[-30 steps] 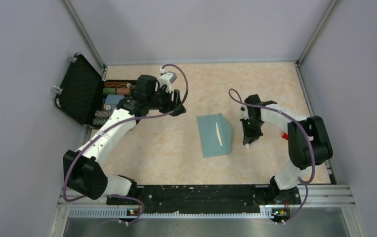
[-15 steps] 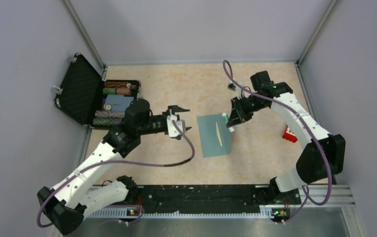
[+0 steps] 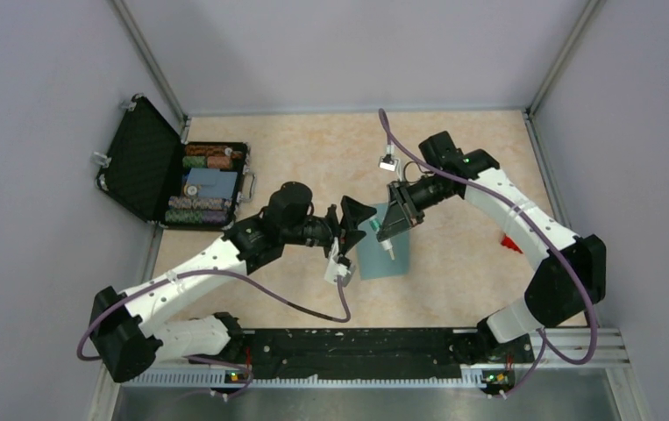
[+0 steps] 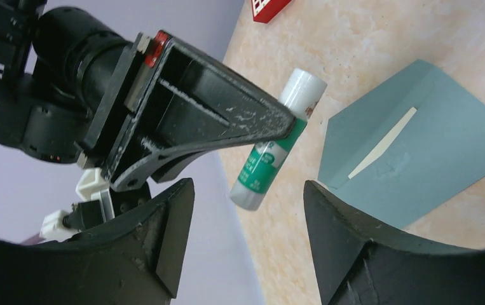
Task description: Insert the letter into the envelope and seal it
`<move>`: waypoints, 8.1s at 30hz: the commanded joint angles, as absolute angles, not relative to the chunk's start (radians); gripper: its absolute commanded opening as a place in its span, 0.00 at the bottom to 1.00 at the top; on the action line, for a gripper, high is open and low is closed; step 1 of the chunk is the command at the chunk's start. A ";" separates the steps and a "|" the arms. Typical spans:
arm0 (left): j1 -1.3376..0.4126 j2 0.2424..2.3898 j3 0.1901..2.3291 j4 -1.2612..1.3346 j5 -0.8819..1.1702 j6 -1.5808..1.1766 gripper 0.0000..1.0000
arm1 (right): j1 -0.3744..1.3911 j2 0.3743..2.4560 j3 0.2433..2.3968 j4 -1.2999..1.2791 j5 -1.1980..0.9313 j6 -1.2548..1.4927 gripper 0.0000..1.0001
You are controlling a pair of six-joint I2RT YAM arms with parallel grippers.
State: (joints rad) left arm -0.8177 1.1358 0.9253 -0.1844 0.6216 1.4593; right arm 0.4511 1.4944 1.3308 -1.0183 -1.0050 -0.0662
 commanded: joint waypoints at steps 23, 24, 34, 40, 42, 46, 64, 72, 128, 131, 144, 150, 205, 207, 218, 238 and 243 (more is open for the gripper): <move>-0.883 1.208 0.957 -0.132 0.557 1.525 0.12 | 0.479 1.473 1.278 -0.896 -1.091 0.115 0.03; -0.884 1.207 0.956 -0.132 0.550 1.496 0.08 | 0.478 1.475 1.278 -0.888 -1.092 0.126 0.06; -0.882 1.140 0.947 -0.126 0.348 0.850 0.00 | 0.358 1.480 1.527 -0.847 -0.768 0.125 0.51; -0.878 1.110 1.001 -0.316 0.382 0.522 0.00 | 0.395 1.359 1.442 -0.716 -0.661 0.224 0.54; -0.873 1.107 1.001 -0.333 0.397 0.458 0.00 | 0.425 1.368 1.424 -0.763 -0.710 0.220 0.55; -0.850 1.124 1.010 -0.340 0.430 0.377 0.00 | 0.444 1.361 1.339 -0.767 -0.849 0.224 0.59; -0.825 1.178 1.032 -0.251 0.430 0.286 0.00 | 0.503 1.360 1.300 -0.772 -0.920 0.203 0.33; -0.819 1.181 1.032 -0.243 0.436 0.267 0.00 | 0.504 1.359 1.289 -0.767 -0.919 0.206 0.22; -0.779 1.267 1.062 -0.213 0.578 0.099 0.00 | 0.482 1.356 1.344 -0.746 -0.865 0.259 0.35; -0.775 1.270 1.063 -0.211 0.572 0.095 0.00 | 0.482 1.352 1.333 -0.742 -0.874 0.262 0.27; -0.770 1.280 1.062 -0.184 0.577 0.072 0.00 | 0.483 1.362 1.295 -0.715 -0.939 0.254 0.00; -0.753 1.276 1.052 -0.182 0.621 0.075 0.00 | 0.483 1.274 1.308 -0.750 -1.002 -0.171 0.00; -0.548 1.078 0.870 -0.176 0.567 0.068 0.00 | 0.213 1.570 0.923 -0.469 0.048 0.199 0.02; -0.541 1.074 0.868 -0.173 0.566 0.062 0.00 | 0.212 1.574 0.917 -0.467 0.045 0.199 0.05; -0.523 1.068 0.853 -0.143 0.572 0.030 0.00 | 0.207 1.534 0.932 -0.479 0.023 0.188 0.45; -0.494 1.329 1.460 -0.009 0.358 -0.563 0.00 | 0.378 1.064 1.241 -0.201 -0.458 0.100 0.58; -0.523 1.390 1.620 0.073 0.498 -0.567 0.00 | 0.414 1.182 1.454 -0.152 -0.620 0.221 0.62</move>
State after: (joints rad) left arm -0.4984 1.3613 1.5028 -0.0559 0.3466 -0.5232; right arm 0.3859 1.1168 1.3106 -0.2405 -0.4587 0.1184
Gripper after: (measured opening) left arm 0.295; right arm 0.603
